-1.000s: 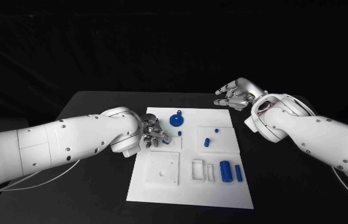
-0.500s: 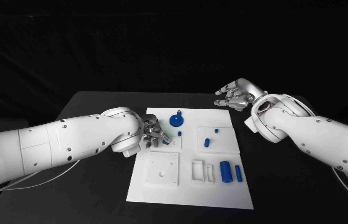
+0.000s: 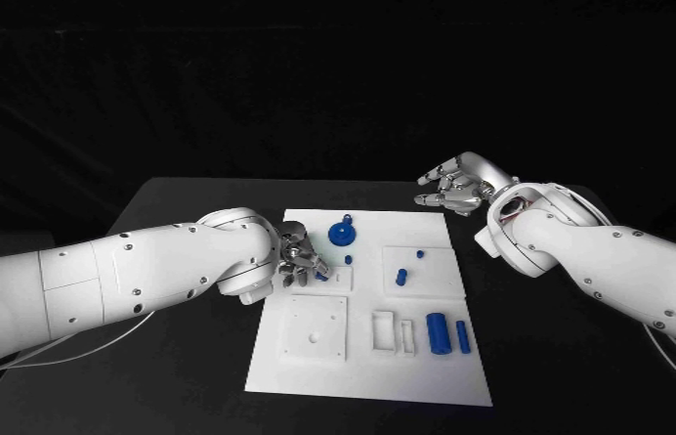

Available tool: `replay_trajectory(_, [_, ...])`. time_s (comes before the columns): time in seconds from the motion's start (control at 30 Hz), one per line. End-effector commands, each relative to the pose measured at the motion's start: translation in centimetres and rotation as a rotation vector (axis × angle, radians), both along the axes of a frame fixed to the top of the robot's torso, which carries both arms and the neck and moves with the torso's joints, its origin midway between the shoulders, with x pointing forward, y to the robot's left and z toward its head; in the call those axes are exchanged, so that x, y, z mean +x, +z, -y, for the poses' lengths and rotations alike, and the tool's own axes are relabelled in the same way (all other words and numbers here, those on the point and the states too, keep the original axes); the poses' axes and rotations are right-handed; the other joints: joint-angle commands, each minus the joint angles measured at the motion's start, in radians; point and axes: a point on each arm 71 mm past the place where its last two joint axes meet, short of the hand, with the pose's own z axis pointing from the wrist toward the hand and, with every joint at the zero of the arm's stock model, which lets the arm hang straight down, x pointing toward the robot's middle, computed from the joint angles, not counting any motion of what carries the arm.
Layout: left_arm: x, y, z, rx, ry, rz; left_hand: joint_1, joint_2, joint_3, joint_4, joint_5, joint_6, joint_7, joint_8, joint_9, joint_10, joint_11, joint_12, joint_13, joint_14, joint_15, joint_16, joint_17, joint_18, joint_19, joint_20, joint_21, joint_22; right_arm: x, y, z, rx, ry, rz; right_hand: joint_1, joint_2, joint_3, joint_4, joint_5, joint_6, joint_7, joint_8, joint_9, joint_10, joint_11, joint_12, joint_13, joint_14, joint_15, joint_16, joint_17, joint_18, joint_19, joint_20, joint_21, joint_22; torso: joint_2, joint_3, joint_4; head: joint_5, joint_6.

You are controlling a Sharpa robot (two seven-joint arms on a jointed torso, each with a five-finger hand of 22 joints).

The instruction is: Assemble the parts on the task board

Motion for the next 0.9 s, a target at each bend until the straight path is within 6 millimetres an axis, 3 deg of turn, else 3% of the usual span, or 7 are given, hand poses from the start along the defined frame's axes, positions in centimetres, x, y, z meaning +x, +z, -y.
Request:
replay_trajectory(0.03, [-0.35,-0.73,-0.10,0.047,-0.014,-0.033,0.031,0.029,0.000,-0.002,-0.003,0.216,-0.104,0.005,0.431,0.047,-0.007,0.008,0.002,0.008,-0.002,0.005,0.003,-0.005,0.009,0.000,-0.010,0.009,-0.01,-0.06,-0.08,-0.004,0.009,-0.007,-0.011,0.000,0.006,0.002,0.003,0.003,0.002,-0.005,-0.001,-0.005,-0.003,0.006,-0.001,-0.002,-0.005,-0.004,-0.001,0.010,0.030,0.002,-0.004,0.095,0.000,-0.0010,-0.0003,0.000,0.000])
replay_trajectory(0.57, [-0.45,-0.70,-0.16,0.065,-0.019,-0.025,0.031,0.033,0.002,-0.005,-0.002,0.217,-0.104,0.006,0.435,0.047,-0.008,0.010,0.003,0.009,-0.001,0.009,0.007,-0.004,0.014,0.001,-0.020,0.024,-0.02,-0.07,-0.04,-0.005,0.009,-0.008,-0.013,0.000,0.007,0.000,0.005,0.004,0.002,-0.005,-0.002,-0.005,-0.003,0.007,-0.001,-0.002,-0.005,-0.004,0.000,0.010,0.030,0.002,-0.005,0.095,-0.001,-0.0015,0.0005,-0.001,-0.001])
replay_trajectory(0.9, [-0.40,-0.55,-0.16,0.057,-0.011,0.000,0.030,0.037,0.002,-0.004,-0.009,0.216,-0.104,0.005,0.440,0.047,-0.008,0.010,0.003,0.008,-0.001,0.010,0.006,-0.003,0.017,0.001,-0.029,0.036,-0.01,-0.08,-0.04,-0.005,0.009,-0.008,-0.013,0.000,0.007,0.000,0.005,0.004,0.002,-0.005,-0.002,-0.005,-0.003,0.007,-0.001,-0.002,-0.005,-0.004,0.000,0.010,0.030,0.002,-0.005,0.095,0.000,-0.0013,0.0002,0.000,0.004])
